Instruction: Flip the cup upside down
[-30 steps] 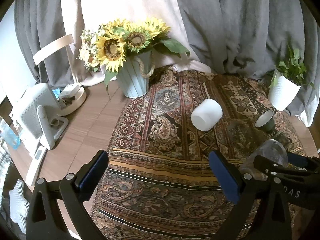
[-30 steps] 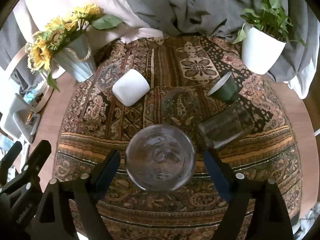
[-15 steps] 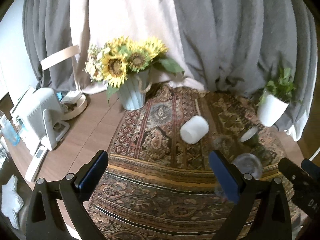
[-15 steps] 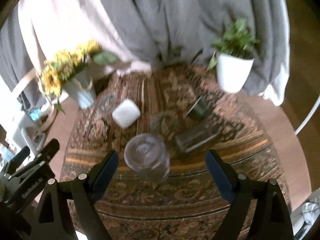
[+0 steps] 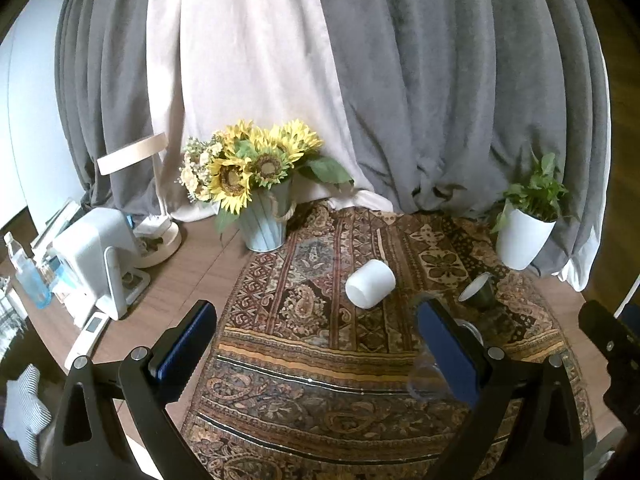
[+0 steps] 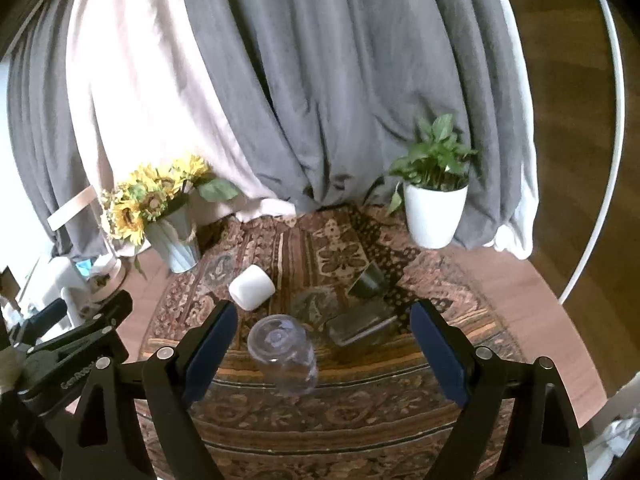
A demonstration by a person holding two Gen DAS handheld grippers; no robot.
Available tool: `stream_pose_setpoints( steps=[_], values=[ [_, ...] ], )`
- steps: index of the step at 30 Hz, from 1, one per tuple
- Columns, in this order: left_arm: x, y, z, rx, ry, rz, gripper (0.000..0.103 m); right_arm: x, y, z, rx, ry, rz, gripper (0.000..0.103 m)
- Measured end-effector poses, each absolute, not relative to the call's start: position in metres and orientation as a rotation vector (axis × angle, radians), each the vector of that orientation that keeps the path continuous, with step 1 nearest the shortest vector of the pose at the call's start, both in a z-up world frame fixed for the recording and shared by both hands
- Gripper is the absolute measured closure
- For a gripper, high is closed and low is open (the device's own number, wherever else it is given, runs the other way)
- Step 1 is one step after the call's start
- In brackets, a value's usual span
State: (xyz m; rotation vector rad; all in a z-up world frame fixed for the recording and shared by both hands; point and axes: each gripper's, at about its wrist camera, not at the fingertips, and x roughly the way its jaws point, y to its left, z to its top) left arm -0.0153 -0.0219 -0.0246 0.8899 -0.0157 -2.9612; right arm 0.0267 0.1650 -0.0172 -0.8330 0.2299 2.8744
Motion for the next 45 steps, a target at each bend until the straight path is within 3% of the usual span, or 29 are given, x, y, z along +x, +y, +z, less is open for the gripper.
stream_pose_setpoints(
  steps=[12, 45],
  values=[
    [0.008, -0.012, -0.017, 0.805, -0.08, -2.98, 0.0, 0.051, 0.163, -0.01, -0.754, 0.155, 2.896, 0.015],
    [0.011, -0.01, -0.011, 0.775, -0.115, -3.0, 0.0, 0.055, 0.161, -0.007, -0.727, 0.162, 2.883, 0.015]
  ],
)
